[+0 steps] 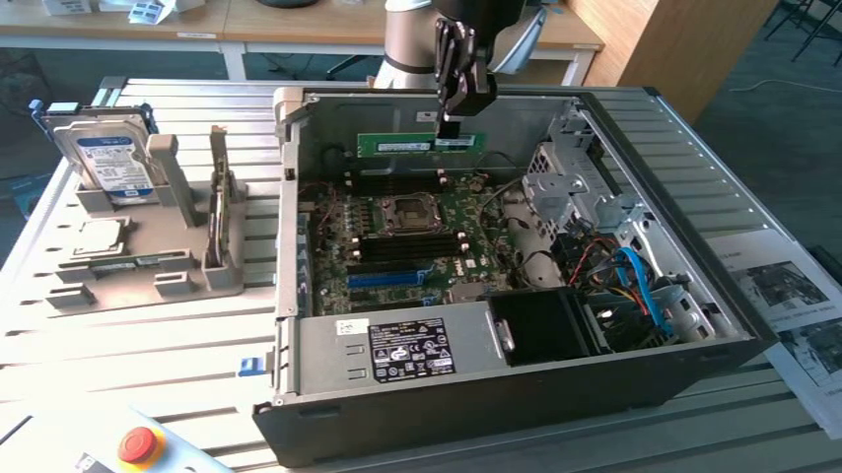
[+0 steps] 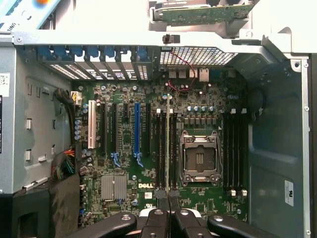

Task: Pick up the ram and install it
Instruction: 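Insert the ram into the slot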

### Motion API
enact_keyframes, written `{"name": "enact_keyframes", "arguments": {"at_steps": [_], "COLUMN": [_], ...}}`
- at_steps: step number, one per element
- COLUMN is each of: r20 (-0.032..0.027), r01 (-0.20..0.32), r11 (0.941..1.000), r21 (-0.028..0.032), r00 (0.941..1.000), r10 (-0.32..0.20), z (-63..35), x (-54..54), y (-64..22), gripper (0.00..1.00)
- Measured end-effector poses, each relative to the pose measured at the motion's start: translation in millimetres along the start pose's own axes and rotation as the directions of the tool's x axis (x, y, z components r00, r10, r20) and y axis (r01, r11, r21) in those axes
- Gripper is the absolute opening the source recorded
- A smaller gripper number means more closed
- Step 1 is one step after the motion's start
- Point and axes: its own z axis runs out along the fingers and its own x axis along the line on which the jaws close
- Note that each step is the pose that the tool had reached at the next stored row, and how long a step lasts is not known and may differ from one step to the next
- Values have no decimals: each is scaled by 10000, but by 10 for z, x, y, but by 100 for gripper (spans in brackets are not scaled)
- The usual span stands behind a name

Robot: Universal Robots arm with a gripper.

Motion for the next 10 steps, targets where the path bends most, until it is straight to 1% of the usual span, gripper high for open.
{"name": "enact_keyframes", "arguments": {"at_steps": [3,10], "r20": [1,0], "r01": [0,0], "r11": [10000,10000], "r21": [1,4], "r00": [10000,10000], "r10": [0,0], "z": [22,147], "x": [0,4], "y": [-1,-3], "gripper": [11,11]}}
